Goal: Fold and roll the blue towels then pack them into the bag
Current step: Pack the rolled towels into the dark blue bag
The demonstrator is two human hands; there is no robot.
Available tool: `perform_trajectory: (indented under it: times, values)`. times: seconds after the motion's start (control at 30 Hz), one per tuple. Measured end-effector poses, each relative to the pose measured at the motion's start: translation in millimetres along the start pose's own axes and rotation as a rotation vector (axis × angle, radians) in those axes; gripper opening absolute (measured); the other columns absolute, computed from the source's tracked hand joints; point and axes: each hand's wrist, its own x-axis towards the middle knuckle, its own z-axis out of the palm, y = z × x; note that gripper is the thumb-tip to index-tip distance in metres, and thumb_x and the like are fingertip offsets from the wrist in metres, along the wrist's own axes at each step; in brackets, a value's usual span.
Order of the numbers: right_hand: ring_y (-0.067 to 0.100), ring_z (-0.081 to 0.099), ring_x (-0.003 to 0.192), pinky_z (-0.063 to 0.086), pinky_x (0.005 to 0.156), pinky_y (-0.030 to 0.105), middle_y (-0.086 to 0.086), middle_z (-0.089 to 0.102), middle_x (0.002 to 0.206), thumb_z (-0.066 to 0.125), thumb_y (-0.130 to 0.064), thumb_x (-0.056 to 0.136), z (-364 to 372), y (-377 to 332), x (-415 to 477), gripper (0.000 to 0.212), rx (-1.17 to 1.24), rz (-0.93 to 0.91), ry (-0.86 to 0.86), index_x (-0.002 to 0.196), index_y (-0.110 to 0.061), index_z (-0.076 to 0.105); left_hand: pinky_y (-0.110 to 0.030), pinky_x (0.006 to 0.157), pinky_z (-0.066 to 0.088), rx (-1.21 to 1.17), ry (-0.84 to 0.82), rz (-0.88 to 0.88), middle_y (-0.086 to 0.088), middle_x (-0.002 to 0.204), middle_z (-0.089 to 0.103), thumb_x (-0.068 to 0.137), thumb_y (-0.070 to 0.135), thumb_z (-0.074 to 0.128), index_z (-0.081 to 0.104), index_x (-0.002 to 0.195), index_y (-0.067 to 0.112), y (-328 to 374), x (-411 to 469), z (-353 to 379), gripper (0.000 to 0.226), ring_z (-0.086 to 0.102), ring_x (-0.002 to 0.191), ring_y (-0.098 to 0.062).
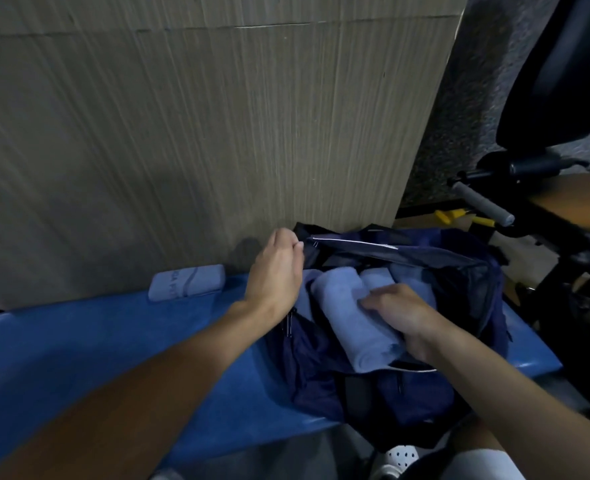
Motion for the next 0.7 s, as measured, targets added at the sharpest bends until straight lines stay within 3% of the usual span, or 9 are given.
perform_trajectory:
  times: [0.13, 0.27, 0.4, 0.47, 0.53, 0.6, 0.63, 0.7]
  values:
    - [0.031, 0.068, 0.085, 0.057, 0.079, 0.044, 0.015, 0.071, 0.091, 0.053, -0.010, 0.097, 10, 0, 19, 0.014, 0.166, -0.083, 0.078, 0.093, -0.005, 0.066, -0.044, 0.070, 0.043, 0.039, -0.021, 0.100, -0.006, 0.097, 0.053, 0.101, 0.018, 0.043, 0.049, 0.094, 0.008, 6, -2, -4, 0.014, 0.052, 0.084, -0.025]
    - [0.021, 0.055, 0.068, 0.044, 0.060, 0.028, 0.005, 0.059, 0.072, 0.052, -0.014, 0.098, 23, 2, 35, 0.020, 0.005, -0.197, 0.142, 0.079, -0.009, 0.058, -0.043, 0.067, 0.044, 0.087, -0.037, 0.153, -0.002, 0.096, 0.052, 0.101, 0.020, 0.044, 0.050, 0.095, 0.010, 1, -2, -10, 0.013, 0.051, 0.083, -0.022]
    - [0.013, 0.045, 0.059, 0.035, 0.052, 0.024, 0.000, 0.051, 0.066, 0.053, -0.016, 0.097, 26, 8, 39, 0.020, -0.187, -0.250, 0.165, 0.077, -0.013, 0.050, -0.045, 0.068, 0.047, 0.124, -0.080, 0.179, 0.001, 0.094, 0.052, 0.101, 0.023, 0.044, 0.049, 0.094, 0.011, -6, -4, -13, 0.015, 0.049, 0.080, -0.018]
    - [0.014, 0.052, 0.067, 0.041, 0.058, 0.025, 0.000, 0.056, 0.075, 0.056, -0.019, 0.096, 25, 9, 37, 0.007, -0.192, -0.279, 0.155, 0.091, -0.017, 0.051, -0.047, 0.069, 0.047, 0.123, -0.109, 0.169, 0.001, 0.095, 0.051, 0.101, 0.020, 0.045, 0.050, 0.094, 0.011, -9, -6, -14, 0.012, 0.049, 0.081, -0.018]
    - [0.016, 0.059, 0.082, 0.049, 0.071, 0.028, 0.000, 0.062, 0.090, 0.062, -0.023, 0.094, 23, 10, 34, 0.017, -0.161, -0.299, 0.120, 0.107, -0.021, 0.051, -0.046, 0.070, 0.049, 0.192, -0.105, 0.254, -0.003, 0.101, 0.050, 0.095, 0.011, 0.053, 0.053, 0.100, 0.011, -9, -10, -14, 0.005, 0.050, 0.088, -0.020]
    - [0.016, 0.060, 0.086, 0.050, 0.074, 0.028, 0.000, 0.062, 0.092, 0.065, -0.024, 0.092, 21, 10, 29, 0.022, -0.154, -0.290, 0.088, 0.107, -0.015, 0.053, -0.044, 0.075, 0.046, 0.314, -0.098, 0.408, -0.005, 0.107, 0.049, 0.086, 0.010, 0.060, 0.060, 0.098, 0.012, -9, -20, -13, 0.012, 0.049, 0.096, -0.024]
    - [0.018, 0.060, 0.087, 0.050, 0.075, 0.030, 0.002, 0.061, 0.091, 0.066, -0.024, 0.092, 20, 10, 26, 0.023, -0.163, -0.278, 0.095, 0.106, -0.013, 0.052, -0.043, 0.079, 0.044, 0.364, -0.120, 0.494, -0.006, 0.110, 0.050, 0.085, 0.018, 0.061, 0.065, 0.091, 0.013, -9, -28, -13, 0.009, 0.049, 0.102, -0.026]
    - [0.023, 0.061, 0.088, 0.051, 0.080, 0.037, 0.006, 0.060, 0.092, 0.064, -0.023, 0.093, 18, 11, 26, 0.025, -0.166, -0.244, 0.136, 0.111, -0.012, 0.052, -0.043, 0.090, 0.038, 0.492, -0.257, 0.597, -0.007, 0.121, 0.051, 0.082, 0.042, 0.059, 0.071, 0.078, 0.016, -11, -45, -9, 0.029, 0.046, 0.117, -0.028]
